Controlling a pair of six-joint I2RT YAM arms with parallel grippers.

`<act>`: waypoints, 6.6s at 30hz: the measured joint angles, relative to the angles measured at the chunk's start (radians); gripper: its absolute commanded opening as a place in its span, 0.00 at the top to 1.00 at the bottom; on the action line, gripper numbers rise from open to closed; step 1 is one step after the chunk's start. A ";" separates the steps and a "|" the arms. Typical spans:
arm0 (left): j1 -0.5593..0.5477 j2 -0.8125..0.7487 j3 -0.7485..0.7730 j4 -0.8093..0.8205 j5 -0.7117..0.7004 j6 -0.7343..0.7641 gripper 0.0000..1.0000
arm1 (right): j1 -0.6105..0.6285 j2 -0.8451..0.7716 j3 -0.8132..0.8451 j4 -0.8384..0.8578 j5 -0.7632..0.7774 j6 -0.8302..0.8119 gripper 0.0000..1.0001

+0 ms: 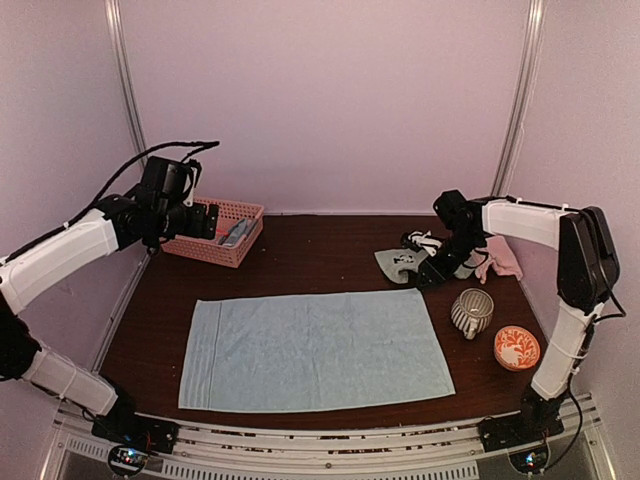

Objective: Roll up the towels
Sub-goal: Pick up the towel from the center of the board, then fold the towel at the center of the board.

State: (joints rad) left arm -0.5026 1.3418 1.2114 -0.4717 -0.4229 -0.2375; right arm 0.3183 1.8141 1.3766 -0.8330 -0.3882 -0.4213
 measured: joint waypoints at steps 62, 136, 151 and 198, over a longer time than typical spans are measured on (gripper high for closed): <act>0.343 0.393 -0.239 0.053 0.538 -0.176 0.70 | -0.039 0.302 0.193 0.038 0.021 0.070 1.00; 0.531 0.237 -0.320 0.206 1.004 0.011 1.00 | -0.134 0.240 0.293 0.006 -0.114 0.070 1.00; 0.531 0.075 -0.320 0.196 1.055 -0.027 1.00 | -0.167 0.138 0.229 0.007 -0.186 0.024 1.00; 0.441 0.026 -0.432 -0.343 0.928 -0.040 1.00 | -0.140 -0.131 -0.279 -0.279 -0.258 -0.592 1.00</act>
State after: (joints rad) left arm -0.0616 1.3674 0.7795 -0.8143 0.5053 -0.2779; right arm 0.1780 1.6829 1.0977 -1.1118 -0.6460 -1.0130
